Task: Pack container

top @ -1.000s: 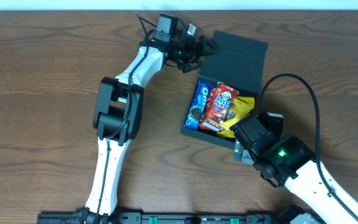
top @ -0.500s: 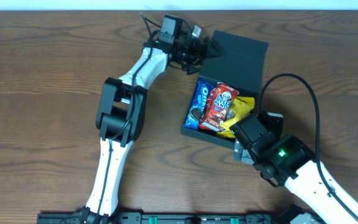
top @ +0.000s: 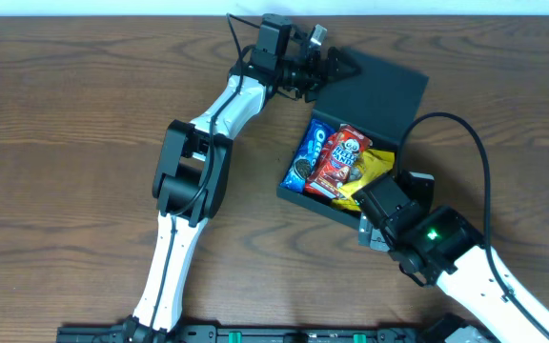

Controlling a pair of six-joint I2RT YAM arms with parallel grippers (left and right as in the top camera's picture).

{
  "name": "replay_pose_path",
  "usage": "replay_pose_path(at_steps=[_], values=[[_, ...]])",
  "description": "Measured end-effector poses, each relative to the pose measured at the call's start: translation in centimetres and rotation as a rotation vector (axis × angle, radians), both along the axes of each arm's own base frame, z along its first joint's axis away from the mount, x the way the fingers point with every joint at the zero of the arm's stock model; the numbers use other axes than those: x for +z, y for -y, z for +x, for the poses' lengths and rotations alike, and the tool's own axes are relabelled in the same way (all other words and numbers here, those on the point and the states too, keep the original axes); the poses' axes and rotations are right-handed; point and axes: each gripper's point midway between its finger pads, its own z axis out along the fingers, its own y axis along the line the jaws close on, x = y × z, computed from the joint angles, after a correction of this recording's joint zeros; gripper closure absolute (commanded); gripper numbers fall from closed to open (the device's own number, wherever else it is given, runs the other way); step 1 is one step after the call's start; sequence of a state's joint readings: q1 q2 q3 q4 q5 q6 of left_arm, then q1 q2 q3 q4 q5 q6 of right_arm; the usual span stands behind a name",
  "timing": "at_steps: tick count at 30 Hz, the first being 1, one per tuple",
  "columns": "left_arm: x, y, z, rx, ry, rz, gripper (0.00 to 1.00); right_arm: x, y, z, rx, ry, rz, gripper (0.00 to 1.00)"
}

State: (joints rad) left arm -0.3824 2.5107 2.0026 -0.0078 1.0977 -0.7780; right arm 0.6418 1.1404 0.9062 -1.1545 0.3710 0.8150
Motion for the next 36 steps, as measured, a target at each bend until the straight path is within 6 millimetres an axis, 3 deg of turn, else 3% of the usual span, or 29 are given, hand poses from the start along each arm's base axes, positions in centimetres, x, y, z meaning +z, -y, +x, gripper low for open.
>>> replay_pose_path(at_steps=[11, 25, 32, 36], values=[[3.7, 0.6, -0.7, -0.112, 0.097, -0.146, 0.04, 0.0, 0.0, 0.0, 0.0, 0.002, 0.0, 0.01], [5.4, -3.9, 0.2, -0.161, 0.093, -0.221, 0.04, 0.2, -0.4, 0.6, -0.001, 0.026, 0.016, 0.01], [9.2, -4.4, -0.7, -0.257, 0.249, -0.302, 0.04, 0.2, -0.5, 0.7, -0.001, 0.032, 0.019, 0.01], [10.3, -4.5, -1.3, -0.293, 0.249, -0.317, 0.04, 0.2, -0.5, 0.7, -0.001, 0.032, 0.019, 0.01]])
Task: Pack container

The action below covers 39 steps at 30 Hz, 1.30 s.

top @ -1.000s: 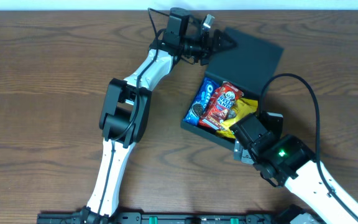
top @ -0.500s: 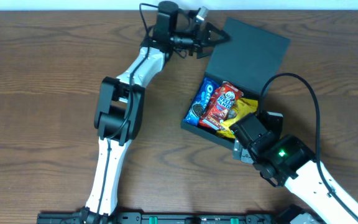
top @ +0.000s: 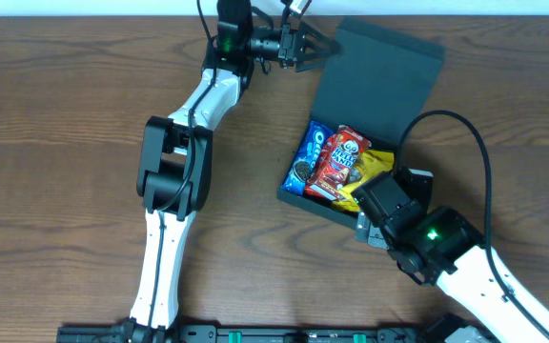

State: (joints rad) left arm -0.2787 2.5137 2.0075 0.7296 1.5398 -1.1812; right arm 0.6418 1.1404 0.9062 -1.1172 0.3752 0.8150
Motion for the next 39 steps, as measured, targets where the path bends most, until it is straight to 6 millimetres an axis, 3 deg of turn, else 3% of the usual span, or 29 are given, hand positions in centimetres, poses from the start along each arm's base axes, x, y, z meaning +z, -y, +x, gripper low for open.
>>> replay_pose_path(at_steps=[8, 14, 17, 28, 36, 39], values=[[2.0, -0.2, -0.9, -0.026, -0.017, -0.009, 0.04, 0.6, 0.0, 0.2, 0.006, 0.02, 0.006, 0.01], [5.2, -0.9, -3.3, -0.045, 0.113, -0.058, 0.04, 4.8, -0.5, 1.3, 0.052, 0.15, 0.06, 0.01], [5.7, -1.0, -4.0, -0.055, 0.061, -0.048, 0.04, 6.1, -0.4, 1.3, 0.066, 0.191, 0.079, 0.01], [5.7, -0.7, -4.2, -0.064, -0.014, -0.031, 0.04, 6.5, -0.3, 0.9, 0.079, 0.199, 0.086, 0.01], [5.7, 1.6, -5.9, -0.116, -0.014, -0.03, 0.04, 6.3, 1.6, 1.0, 0.024, 0.184, 0.056, 0.01], [5.7, 0.8, -5.3, -0.097, -0.014, -0.03, 0.04, 6.3, 1.7, 0.9, 0.029, 0.181, 0.051, 0.01]])
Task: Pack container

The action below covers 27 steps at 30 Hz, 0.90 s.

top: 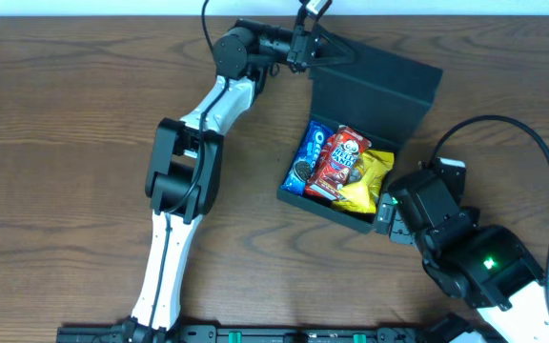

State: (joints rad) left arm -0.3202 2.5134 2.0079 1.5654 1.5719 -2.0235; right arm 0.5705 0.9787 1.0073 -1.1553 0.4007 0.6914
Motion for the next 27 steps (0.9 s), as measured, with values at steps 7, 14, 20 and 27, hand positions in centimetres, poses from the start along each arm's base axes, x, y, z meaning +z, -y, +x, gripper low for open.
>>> replay_pose_path(at_steps=[7, 14, 20, 27], values=[[-0.9, -3.2, 2.2, 0.072, -0.031, 0.008, 0.04, 0.0, 0.1, -0.1, 0.002, -0.003, -0.008, 0.01], [-3.1, -3.4, 2.2, 0.075, -0.1, 0.029, 0.04, 0.1, 0.6, 0.0, 0.006, 0.003, -0.042, 0.01], [-3.2, -0.4, 0.1, 0.008, -0.104, 0.034, 0.04, 0.2, 0.9, 0.1, -0.003, 0.013, -0.061, 0.01], [-1.8, -4.4, 2.3, 0.094, -0.066, 0.019, 0.04, 0.2, 1.3, 0.0, -0.009, 0.011, -0.078, 0.01]])
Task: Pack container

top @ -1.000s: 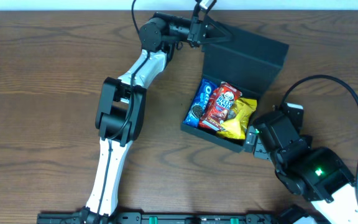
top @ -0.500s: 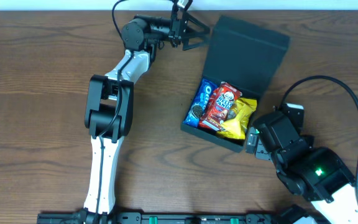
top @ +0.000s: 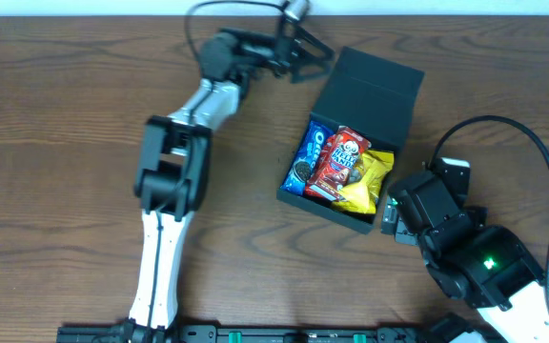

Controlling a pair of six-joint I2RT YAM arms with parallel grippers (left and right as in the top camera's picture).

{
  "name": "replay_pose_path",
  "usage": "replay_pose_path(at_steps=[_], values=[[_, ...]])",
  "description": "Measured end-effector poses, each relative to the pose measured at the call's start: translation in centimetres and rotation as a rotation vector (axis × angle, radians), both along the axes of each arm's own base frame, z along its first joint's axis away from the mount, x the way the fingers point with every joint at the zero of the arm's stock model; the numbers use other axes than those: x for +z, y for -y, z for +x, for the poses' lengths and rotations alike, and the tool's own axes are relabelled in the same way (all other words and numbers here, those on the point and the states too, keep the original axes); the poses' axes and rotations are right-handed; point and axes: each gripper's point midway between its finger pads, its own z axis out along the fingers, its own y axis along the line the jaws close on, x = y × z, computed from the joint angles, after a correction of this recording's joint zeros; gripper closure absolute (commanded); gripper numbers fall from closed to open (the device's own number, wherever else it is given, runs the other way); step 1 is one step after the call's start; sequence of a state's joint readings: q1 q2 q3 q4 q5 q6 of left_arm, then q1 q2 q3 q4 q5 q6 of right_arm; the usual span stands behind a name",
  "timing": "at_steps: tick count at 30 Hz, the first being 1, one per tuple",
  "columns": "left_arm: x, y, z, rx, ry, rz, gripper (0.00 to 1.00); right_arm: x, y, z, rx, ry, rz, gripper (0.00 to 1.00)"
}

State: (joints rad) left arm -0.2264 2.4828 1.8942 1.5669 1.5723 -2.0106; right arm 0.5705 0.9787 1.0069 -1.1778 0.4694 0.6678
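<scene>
A black container (top: 324, 204) lies right of the table's middle. Its hinged lid (top: 370, 90) is raised at the far side. Inside lie a blue cookie packet (top: 305, 157), a red snack packet (top: 337, 160) and a yellow packet (top: 367, 181). My left gripper (top: 313, 57) is at the far edge of the table, just left of the lid's upper left corner. Its fingers are spread and nothing is between them. My right gripper (top: 389, 225) sits beside the container's near right corner; its fingers are too small to read.
The wooden table (top: 65, 171) stretches wide to the left of the container. The left arm (top: 174, 162) reaches across the middle from the front edge. A black cable (top: 503, 129) loops above the right arm. The table's far edge runs just behind the lid.
The lid now looks narrower and more upright. My left gripper has shifted slightly left, off the lid's corner. The right gripper has hardly moved.
First my left gripper was at the lid's left corner and my right gripper was against the container's front right wall. Then the lid showed larger, with the left gripper at its top left. The right gripper then moved off to the right. Now the left gripper is apart from the lid.
</scene>
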Motion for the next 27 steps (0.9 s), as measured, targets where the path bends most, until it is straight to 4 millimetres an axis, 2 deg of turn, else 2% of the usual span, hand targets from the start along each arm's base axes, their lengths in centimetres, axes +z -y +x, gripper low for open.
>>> replay_pose_path(at_steps=[3, 5, 7, 11, 13, 20, 25, 27], values=[[2.3, -4.1, 1.5, 0.084, 0.051, -0.01, 0.04, 0.0, 0.0, 0.0, 0.0, 0.0, 0.001, 0.01], [4.4, -6.2, 1.8, 0.126, 0.098, -0.016, 0.04, 0.0, 0.0, 0.0, 0.0, -0.002, 0.001, 0.01], [6.6, -6.9, 1.2, 0.14, 0.149, -0.024, 0.04, -0.2, -0.3, 0.0, 0.006, -0.013, 0.01, 0.01], [9.5, -6.0, -0.6, 0.116, 0.218, -0.037, 0.04, -0.9, -1.2, -0.3, 0.029, -0.053, 0.046, 0.01], [9.7, -5.3, -0.9, 0.101, 0.204, -0.036, 0.04, -1.1, -1.6, -0.5, 0.041, -0.072, 0.066, 0.01], [8.5, -5.3, 0.9, 0.106, -0.05, 0.008, 0.04, -1.4, -2.1, -0.7, 0.054, -0.091, 0.091, 0.01], [8.5, -5.4, 0.9, 0.107, -0.043, 0.007, 0.04, -1.4, -2.2, -0.7, 0.055, -0.093, 0.094, 0.01], [8.8, -5.4, 0.6, 0.108, 0.02, -0.003, 0.04, -1.4, -2.2, -0.7, 0.055, -0.093, 0.094, 0.01]])
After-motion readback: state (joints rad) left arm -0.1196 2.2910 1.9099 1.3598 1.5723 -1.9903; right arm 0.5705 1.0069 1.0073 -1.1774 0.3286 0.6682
